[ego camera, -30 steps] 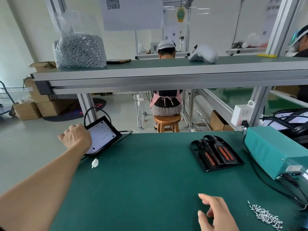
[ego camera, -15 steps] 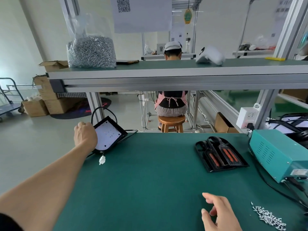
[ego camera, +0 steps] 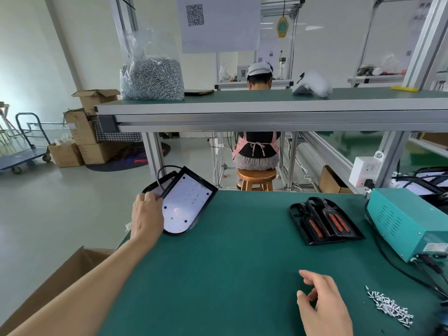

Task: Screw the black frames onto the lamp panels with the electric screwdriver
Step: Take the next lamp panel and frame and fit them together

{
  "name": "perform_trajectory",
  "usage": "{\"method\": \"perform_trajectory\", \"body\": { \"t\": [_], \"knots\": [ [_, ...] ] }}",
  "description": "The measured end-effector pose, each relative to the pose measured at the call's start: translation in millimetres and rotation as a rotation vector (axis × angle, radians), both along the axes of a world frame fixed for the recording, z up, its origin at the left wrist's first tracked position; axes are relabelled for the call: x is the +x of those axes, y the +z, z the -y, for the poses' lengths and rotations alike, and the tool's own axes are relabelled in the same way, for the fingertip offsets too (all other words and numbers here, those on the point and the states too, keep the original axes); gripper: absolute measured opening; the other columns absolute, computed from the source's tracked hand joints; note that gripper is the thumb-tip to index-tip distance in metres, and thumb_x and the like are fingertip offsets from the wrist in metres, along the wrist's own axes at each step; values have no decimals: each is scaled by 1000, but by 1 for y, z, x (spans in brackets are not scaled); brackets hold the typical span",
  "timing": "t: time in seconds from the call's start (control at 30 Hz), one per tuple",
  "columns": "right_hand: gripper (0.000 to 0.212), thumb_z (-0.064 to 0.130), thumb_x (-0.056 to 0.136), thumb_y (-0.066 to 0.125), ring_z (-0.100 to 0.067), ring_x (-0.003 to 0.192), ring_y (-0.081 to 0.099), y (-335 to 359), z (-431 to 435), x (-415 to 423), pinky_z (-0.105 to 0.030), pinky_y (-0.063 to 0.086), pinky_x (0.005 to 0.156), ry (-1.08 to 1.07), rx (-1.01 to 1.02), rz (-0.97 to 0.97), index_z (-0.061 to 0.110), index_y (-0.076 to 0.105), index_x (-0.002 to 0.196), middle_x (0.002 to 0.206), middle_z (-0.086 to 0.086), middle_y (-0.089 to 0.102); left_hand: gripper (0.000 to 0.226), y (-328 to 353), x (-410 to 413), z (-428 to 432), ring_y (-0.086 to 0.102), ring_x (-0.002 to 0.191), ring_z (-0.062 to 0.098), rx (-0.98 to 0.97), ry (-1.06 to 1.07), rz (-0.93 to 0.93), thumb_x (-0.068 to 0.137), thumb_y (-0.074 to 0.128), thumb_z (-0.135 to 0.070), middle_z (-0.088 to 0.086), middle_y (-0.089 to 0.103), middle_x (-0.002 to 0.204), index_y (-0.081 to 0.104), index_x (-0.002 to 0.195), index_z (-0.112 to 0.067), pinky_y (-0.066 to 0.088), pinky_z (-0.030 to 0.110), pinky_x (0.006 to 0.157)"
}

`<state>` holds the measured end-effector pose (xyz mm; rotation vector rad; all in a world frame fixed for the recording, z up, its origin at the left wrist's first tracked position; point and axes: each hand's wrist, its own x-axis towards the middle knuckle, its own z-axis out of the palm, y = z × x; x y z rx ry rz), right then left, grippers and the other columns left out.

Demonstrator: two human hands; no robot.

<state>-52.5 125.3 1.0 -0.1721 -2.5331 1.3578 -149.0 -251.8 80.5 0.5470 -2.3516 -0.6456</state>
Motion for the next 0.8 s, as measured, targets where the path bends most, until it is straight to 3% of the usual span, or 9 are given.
{"method": "perform_trajectory", "body": {
  "t": [0.1, 0.27, 0.4, 0.53, 0.7, 0.8],
  "knots": [
    [38, 11, 88, 70, -13, 75, 57, 2, -1, 1, -34, 45, 71, -9, -4, -22, 40, 63, 111, 102, 12, 59, 16, -11, 27, -20, 46, 95, 30, 40, -35, -28, 100, 46, -7, 5, 46, 100, 60, 105, -4, 31, 32, 82],
    [29, 15, 92, 69, -10, 83, 60, 5, -3, 4, -37, 47, 76, 22, 4, -24, 32, 65, 116, 103, 11, 58, 19, -25, 70, -58, 50, 104, 32, 68, -100, -7, 101, 49, -8, 9, 54, 107, 63, 112, -1, 35, 32, 87],
    [26, 21, 94, 68, -6, 87, 60, 10, -4, 6, -36, 46, 78, 61, -34, -24, 26, 65, 120, 106, 12, 58, 17, -33, 97, -84, 45, 90, 19, 139, -133, -2, 102, 49, -10, 0, 49, 103, 62, 112, -5, 31, 25, 82],
    [31, 29, 94, 69, 5, 93, 61, 17, -2, 14, -26, 45, 80, 176, -207, -12, 31, 61, 124, 115, 13, 65, 13, -39, 122, -112, 49, 90, 17, 159, -214, 3, 101, 51, -12, -6, 50, 97, 63, 105, -11, 33, 23, 81],
    [53, 49, 84, 63, -7, 97, 72, 22, -6, 18, -21, 46, 85, 465, -355, 93, 42, 47, 134, 112, 18, 74, 10, -48, 147, -152, 50, 90, 11, 205, -317, 52, 101, 53, -16, -10, 50, 98, 62, 104, -14, 32, 19, 80],
    [51, 33, 83, 74, -4, 111, 68, 15, -12, 13, -21, 49, 92, 466, -489, 85, 28, 57, 131, 119, 15, 73, 10, -55, 156, -173, 50, 90, 9, 228, -375, 97, 101, 55, -18, -8, 52, 99, 63, 105, -14, 33, 18, 80]
  ]
}}
